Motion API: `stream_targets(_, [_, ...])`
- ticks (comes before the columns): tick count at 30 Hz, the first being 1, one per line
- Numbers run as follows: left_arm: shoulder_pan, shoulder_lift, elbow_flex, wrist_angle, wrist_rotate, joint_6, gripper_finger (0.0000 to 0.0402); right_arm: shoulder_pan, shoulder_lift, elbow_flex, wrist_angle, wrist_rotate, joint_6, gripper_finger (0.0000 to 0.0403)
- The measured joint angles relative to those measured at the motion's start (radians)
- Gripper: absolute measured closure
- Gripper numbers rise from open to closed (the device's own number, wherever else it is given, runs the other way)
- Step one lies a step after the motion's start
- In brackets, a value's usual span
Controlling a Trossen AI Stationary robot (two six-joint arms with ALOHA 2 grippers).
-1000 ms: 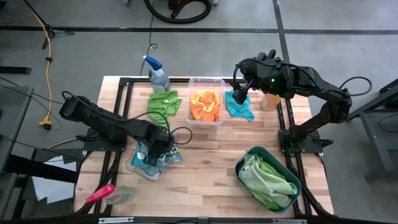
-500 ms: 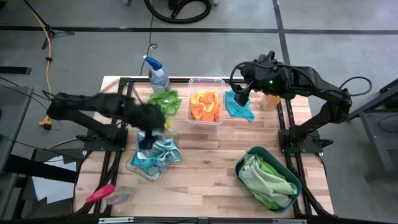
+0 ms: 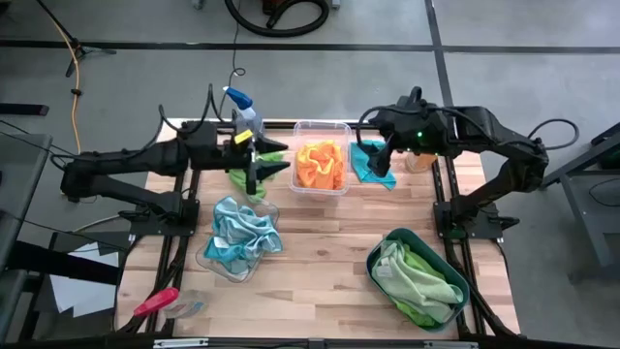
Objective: Sort microfiber towel by color & place in baskets
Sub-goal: Put the blue microfiber towel into the bottom transparent bin
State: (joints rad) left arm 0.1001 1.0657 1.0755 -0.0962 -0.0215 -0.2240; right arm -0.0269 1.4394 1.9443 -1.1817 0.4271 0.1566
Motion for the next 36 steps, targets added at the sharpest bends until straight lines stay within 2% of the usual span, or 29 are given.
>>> stream_targets(4, [-0.003, 0.000, -0.104, 0.170, 0.070, -0.094, 0.0167, 0.031, -0.020, -0.112, 0.084, -0.018, -0.029, 0.0090])
stream_targets(8, [-0.019, 0.000, -0.163, 0.281, 0.072, -0.124, 0.0167, 0.052, -0.073, -0.329, 0.286, -0.069, -0.030, 0.0090])
stream_targets(13, [-0.030, -0.001, -0.164, 0.282, 0.070, -0.087, 0.0167, 0.062, -0.135, -0.538, 0.653, -0.200, 0.007, 0.0090])
stream_targets(18, [-0.036, -0.001, -0.164, 0.282, 0.070, 0.020, 0.0167, 0.062, -0.157, -0.620, 0.898, -0.254, 0.027, 0.0090])
stream_targets(26, [-0.036, -0.001, -0.164, 0.281, 0.060, 0.095, 0.0167, 0.060, -0.159, -0.620, 0.917, -0.253, 0.027, 0.0090])
stream_targets(36, [-0.036, -0.001, -0.163, 0.281, 0.058, 0.098, 0.0167, 0.060, -0.159, -0.620, 0.917, -0.237, 0.022, 0.0090])
